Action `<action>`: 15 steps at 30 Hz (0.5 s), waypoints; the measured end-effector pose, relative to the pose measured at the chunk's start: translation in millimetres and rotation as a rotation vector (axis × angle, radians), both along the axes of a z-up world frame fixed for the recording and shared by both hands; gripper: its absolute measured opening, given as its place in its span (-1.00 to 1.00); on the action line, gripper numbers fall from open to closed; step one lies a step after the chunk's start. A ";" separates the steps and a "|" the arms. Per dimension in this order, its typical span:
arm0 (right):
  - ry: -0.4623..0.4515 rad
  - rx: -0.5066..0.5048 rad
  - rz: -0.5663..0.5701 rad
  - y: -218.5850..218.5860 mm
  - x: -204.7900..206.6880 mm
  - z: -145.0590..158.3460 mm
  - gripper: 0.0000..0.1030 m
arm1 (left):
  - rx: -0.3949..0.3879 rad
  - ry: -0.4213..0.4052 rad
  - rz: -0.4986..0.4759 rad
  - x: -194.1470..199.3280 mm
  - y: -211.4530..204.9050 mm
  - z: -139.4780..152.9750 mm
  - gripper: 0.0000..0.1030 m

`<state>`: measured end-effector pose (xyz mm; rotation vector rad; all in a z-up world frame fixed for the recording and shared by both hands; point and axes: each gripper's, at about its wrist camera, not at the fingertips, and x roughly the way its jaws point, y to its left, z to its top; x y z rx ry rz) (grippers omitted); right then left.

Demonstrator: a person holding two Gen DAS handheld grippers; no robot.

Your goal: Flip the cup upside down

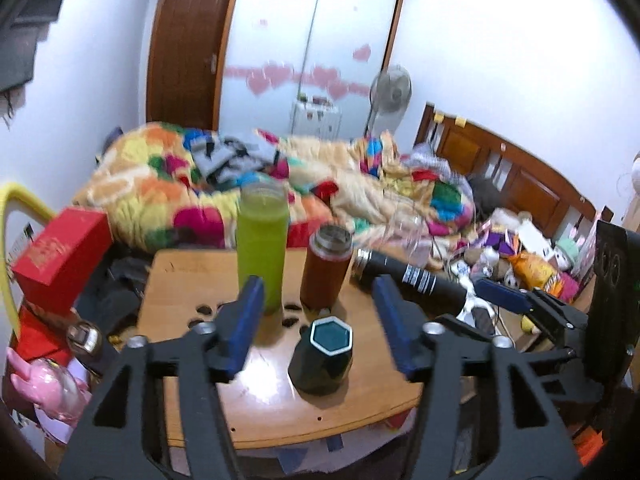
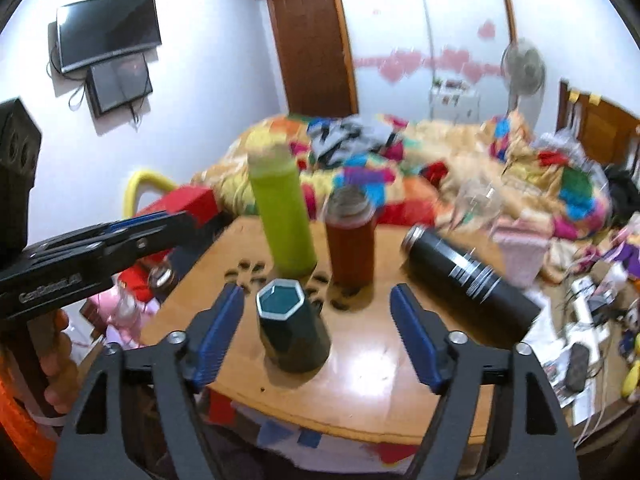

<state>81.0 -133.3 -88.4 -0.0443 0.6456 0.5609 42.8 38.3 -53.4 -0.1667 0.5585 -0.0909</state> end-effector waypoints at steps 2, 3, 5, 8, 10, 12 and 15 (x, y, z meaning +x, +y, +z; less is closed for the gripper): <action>-0.047 0.021 -0.022 -6.4 -8.3 16.6 0.62 | 0.018 -0.049 0.013 -13.1 -1.5 13.8 0.36; -0.061 0.030 -0.028 -7.5 -11.4 22.1 0.62 | 0.027 -0.069 0.018 -18.2 -2.7 19.0 0.46; -0.089 0.051 -0.042 -12.9 -18.2 34.9 0.63 | 0.052 -0.116 0.030 -31.5 -6.4 31.3 0.65; -0.117 0.074 -0.065 -18.9 -23.1 48.4 0.70 | 0.084 -0.189 0.046 -48.7 -12.5 45.1 0.90; -0.147 0.091 -0.084 -25.2 -29.8 58.3 0.81 | 0.101 -0.239 0.049 -60.7 -17.7 53.9 0.99; -0.180 0.104 -0.104 -30.9 -37.6 65.7 1.00 | 0.111 -0.286 0.043 -71.4 -21.8 58.8 1.00; -0.221 0.114 -0.123 -37.8 -48.4 75.1 1.00 | 0.118 -0.316 0.033 -80.6 -26.8 61.3 1.00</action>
